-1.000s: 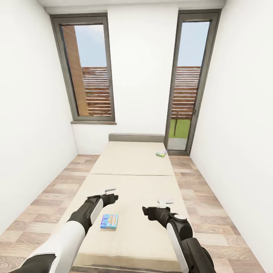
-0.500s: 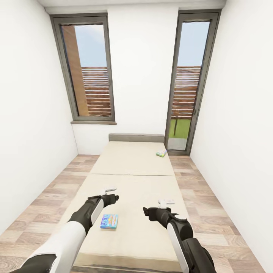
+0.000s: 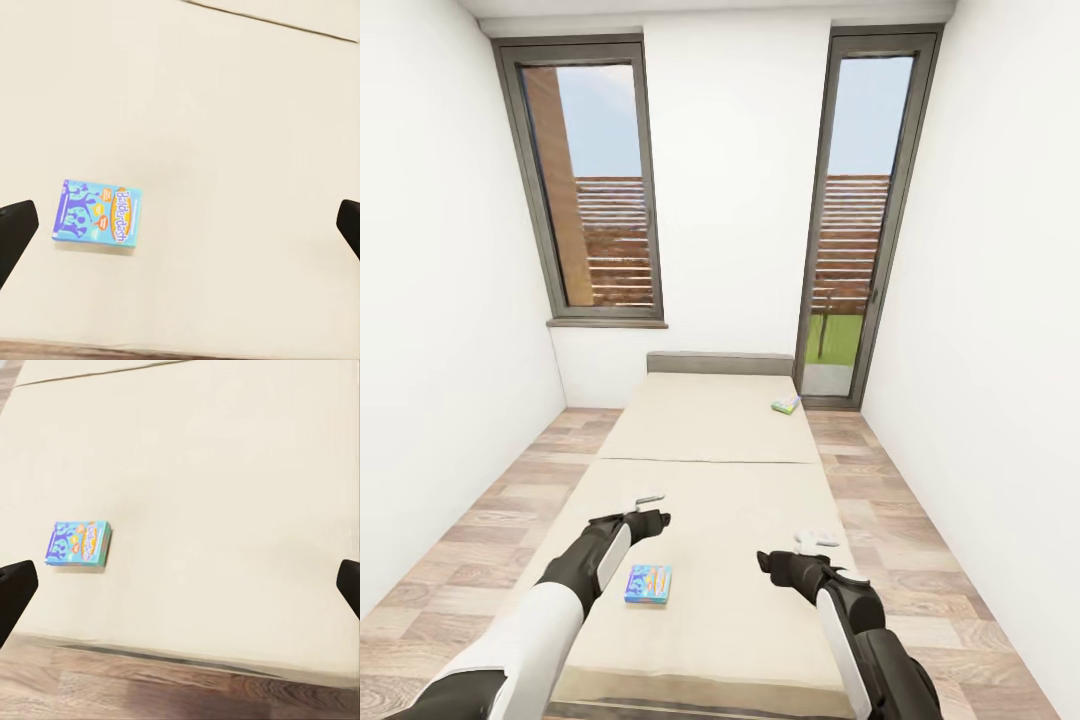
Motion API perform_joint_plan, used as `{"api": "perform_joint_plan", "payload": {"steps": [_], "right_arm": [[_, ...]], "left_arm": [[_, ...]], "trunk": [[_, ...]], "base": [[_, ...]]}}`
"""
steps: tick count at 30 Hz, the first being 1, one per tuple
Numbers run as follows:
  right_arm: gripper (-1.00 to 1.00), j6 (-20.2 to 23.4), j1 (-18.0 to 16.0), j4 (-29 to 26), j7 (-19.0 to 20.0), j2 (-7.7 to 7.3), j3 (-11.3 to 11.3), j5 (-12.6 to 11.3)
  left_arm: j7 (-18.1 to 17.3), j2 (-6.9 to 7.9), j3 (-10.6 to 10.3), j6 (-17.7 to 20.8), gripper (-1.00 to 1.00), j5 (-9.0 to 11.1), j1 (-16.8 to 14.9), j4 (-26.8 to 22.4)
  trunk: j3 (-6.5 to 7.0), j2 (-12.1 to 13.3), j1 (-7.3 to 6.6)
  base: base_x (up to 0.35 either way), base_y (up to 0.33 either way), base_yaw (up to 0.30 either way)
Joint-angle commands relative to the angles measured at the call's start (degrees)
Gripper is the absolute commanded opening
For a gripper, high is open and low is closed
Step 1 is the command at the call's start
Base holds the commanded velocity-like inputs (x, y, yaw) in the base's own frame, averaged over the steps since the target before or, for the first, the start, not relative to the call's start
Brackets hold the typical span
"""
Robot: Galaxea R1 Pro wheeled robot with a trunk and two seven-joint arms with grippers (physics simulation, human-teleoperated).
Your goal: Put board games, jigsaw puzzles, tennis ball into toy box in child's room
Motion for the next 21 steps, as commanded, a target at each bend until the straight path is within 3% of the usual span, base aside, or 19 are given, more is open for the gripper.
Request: {"api": "perform_joint_plan", "payload": {"steps": [1, 21], "right_arm": [[1.0, 0.24, -0.05, -0.03, -0.32, -0.06, -0.15, -0.48], [1.0, 0.31, -0.05, 0.09, -0.67, -0.31, -0.91, -0.56]], "left_arm": [[0.16, -0.02, 0.22, 0.35, 1.0, 0.52, -0.04, -0.15], [0.16, 0.07, 0.27, 0.48, 1.0, 0.53, -0.04, -0.38]], "trunk": [[-0.13, -0.13, 0.04], [-0.21, -0.13, 0.04]], "base": [[0.0, 0.0, 0.0], [0.0, 0.0, 0.0]]}}
